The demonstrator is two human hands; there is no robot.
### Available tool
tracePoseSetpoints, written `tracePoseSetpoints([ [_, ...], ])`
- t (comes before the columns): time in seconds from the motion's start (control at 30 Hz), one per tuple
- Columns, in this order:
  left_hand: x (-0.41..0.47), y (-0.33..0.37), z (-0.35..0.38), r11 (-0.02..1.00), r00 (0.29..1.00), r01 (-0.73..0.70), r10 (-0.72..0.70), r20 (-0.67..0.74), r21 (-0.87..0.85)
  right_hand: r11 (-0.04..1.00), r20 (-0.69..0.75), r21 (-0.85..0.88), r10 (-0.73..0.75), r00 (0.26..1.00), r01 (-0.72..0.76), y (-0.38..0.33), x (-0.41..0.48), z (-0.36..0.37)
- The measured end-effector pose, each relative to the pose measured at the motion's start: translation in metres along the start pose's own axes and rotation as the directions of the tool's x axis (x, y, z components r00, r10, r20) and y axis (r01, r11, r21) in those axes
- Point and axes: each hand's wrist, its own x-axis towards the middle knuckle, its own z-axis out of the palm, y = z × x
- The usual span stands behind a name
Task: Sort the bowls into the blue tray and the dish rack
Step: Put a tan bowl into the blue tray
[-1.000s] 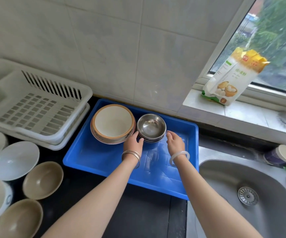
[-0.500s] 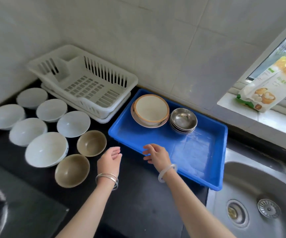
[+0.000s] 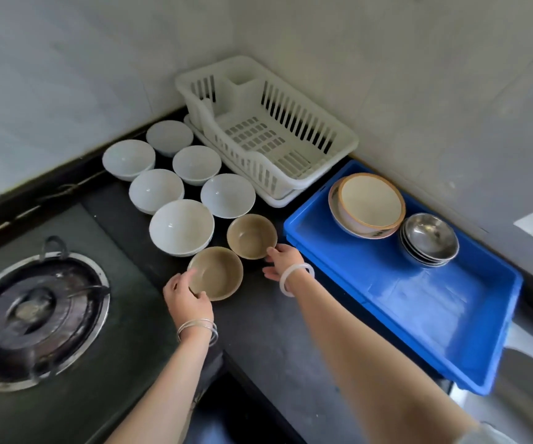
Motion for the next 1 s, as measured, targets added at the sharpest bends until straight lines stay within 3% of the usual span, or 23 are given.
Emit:
tracePoseSetpoints([
  [0.17,0.012,-0.009,-0.001,0.979,0.982,0.177,-0.169,0.085,-0.097,0.999,-0.059,0.027,0.02,0.998,-0.018,-0.006,0.013,0.005],
  [0.33,0.02,-0.016,0.0,0.957,0.964,0.242,-0.22,0.148,-0.158,0.994,-0.168,0.075,-0.063,0.984,0.076,-0.003,-0.002,-0.002],
  [0.47,0.025,-0.019,0.001,0.927,0.95,0.279,-0.229,0.213,-0.251,0.982,-0.165,0.061,-0.164,0.972,0.176,0.0,-0.029,-0.005],
  [0.6,0.029,-0.017,0.002,0.883,0.926,0.34,-0.253,0.28,-0.324,0.975,-0.117,-0.091,-0.213,0.97,0.203,0.007,-0.049,0.002],
  [0.77,0.027,-0.009,0.002,0.832,0.925,0.376,-0.306,0.226,-0.409,0.942,-0.103,-0.263,-0.242,0.965,0.208,0.012,-0.052,0.02],
  [0.87,0.027,-0.01,0.001,0.852,0.93,0.359,-0.29,0.227,-0.381,0.909,-0.108,-0.36,-0.263,0.959,0.209,0.014,-0.049,0.028],
  [1.0,0.029,-0.015,0.003,0.931,0.937,0.297,-0.241,0.251,-0.212,0.871,-0.12,-0.449,-0.282,0.952,0.201,0.017,-0.045,0.033],
])
